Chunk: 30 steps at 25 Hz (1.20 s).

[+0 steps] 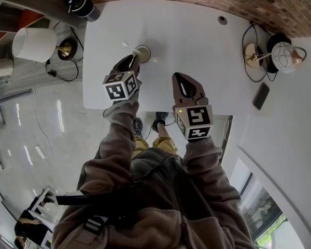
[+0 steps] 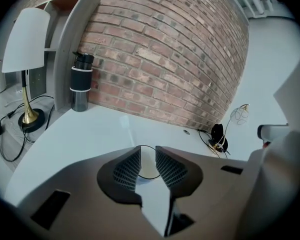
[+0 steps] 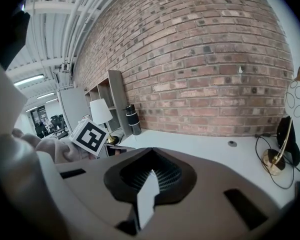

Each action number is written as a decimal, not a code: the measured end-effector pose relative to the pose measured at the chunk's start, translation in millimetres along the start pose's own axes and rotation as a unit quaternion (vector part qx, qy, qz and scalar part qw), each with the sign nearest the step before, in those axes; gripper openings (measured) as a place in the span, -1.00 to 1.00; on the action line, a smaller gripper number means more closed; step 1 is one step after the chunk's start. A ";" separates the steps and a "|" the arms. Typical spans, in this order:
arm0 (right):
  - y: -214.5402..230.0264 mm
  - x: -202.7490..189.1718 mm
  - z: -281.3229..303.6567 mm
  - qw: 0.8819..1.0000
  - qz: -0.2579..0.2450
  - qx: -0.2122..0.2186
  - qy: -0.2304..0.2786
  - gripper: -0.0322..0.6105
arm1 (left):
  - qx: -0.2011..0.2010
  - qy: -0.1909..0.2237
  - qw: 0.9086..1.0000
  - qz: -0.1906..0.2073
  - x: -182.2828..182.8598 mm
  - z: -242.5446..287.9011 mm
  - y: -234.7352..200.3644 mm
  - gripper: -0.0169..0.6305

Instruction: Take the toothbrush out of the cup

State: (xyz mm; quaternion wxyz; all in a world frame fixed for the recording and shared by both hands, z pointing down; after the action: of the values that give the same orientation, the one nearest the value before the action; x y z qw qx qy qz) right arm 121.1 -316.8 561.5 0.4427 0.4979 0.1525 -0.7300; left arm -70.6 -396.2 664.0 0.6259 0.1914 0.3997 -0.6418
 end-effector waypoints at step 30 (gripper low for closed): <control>23.6 -27.7 -21.3 0.999 0.035 -0.028 -0.013 -0.89 | 0.080 0.017 0.994 0.075 0.9 50.2 -8.9 -0.79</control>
State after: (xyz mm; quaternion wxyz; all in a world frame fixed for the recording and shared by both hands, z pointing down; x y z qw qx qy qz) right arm 155.7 -302.2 580.8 0.4837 0.4808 0.1498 -0.7158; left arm -66.5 -435.4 696.3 0.6482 0.2815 0.3424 -0.6192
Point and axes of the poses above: the fingertips, and each gripper's own axes: z forward along the fingers, y to its right, x out of its top, the point moved 6 cm from there along -z, backward along the fingers, and after that the axes turned 9 degrees about x, right-handed, at the moved point
